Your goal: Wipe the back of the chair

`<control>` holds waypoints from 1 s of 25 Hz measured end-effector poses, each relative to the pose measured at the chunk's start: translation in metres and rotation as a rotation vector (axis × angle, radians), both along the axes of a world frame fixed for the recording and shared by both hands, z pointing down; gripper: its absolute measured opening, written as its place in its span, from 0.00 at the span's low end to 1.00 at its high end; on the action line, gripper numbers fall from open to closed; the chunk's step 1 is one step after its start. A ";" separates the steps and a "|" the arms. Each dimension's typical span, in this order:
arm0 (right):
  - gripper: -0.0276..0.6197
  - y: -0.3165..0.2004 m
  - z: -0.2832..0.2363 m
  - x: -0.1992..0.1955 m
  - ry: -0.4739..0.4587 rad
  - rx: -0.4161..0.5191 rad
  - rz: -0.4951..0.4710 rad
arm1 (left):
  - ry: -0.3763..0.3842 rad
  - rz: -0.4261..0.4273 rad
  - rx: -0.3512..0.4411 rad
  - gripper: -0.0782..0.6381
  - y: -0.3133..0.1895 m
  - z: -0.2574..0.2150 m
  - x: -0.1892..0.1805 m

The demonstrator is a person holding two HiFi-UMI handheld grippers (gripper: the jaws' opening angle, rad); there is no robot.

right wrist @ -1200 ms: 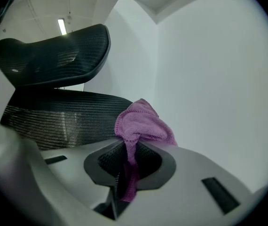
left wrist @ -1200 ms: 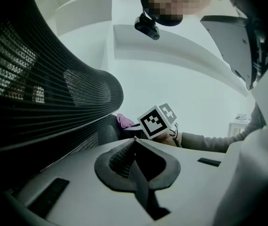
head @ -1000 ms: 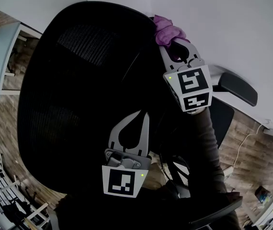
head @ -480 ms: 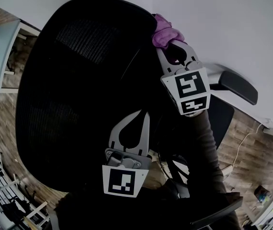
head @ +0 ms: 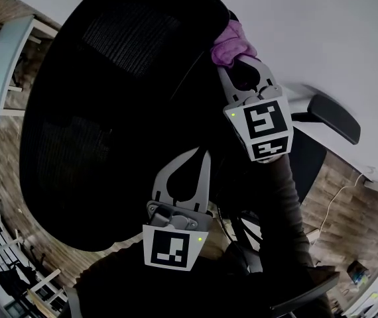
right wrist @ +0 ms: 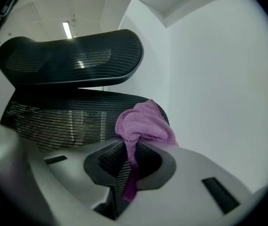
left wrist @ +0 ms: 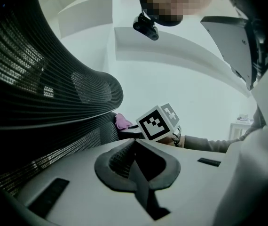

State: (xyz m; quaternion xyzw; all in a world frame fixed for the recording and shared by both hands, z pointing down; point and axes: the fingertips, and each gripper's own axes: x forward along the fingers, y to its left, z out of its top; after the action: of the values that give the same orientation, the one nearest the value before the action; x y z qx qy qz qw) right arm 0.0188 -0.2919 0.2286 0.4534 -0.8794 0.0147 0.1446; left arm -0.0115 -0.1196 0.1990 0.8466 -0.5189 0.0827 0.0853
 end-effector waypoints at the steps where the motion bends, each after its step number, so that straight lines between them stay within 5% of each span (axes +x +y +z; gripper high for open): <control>1: 0.11 0.003 0.000 -0.001 -0.001 0.000 -0.006 | -0.001 -0.003 0.001 0.12 0.002 0.000 0.000; 25: 0.11 0.063 0.006 -0.035 0.021 0.011 -0.125 | 0.011 -0.082 0.001 0.12 0.039 0.006 -0.005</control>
State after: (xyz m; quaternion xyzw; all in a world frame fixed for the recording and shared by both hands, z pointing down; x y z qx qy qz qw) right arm -0.0164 -0.2285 0.2351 0.3985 -0.9045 -0.0041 0.1519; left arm -0.0164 -0.0810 0.2051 0.8249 -0.5528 0.0744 0.0911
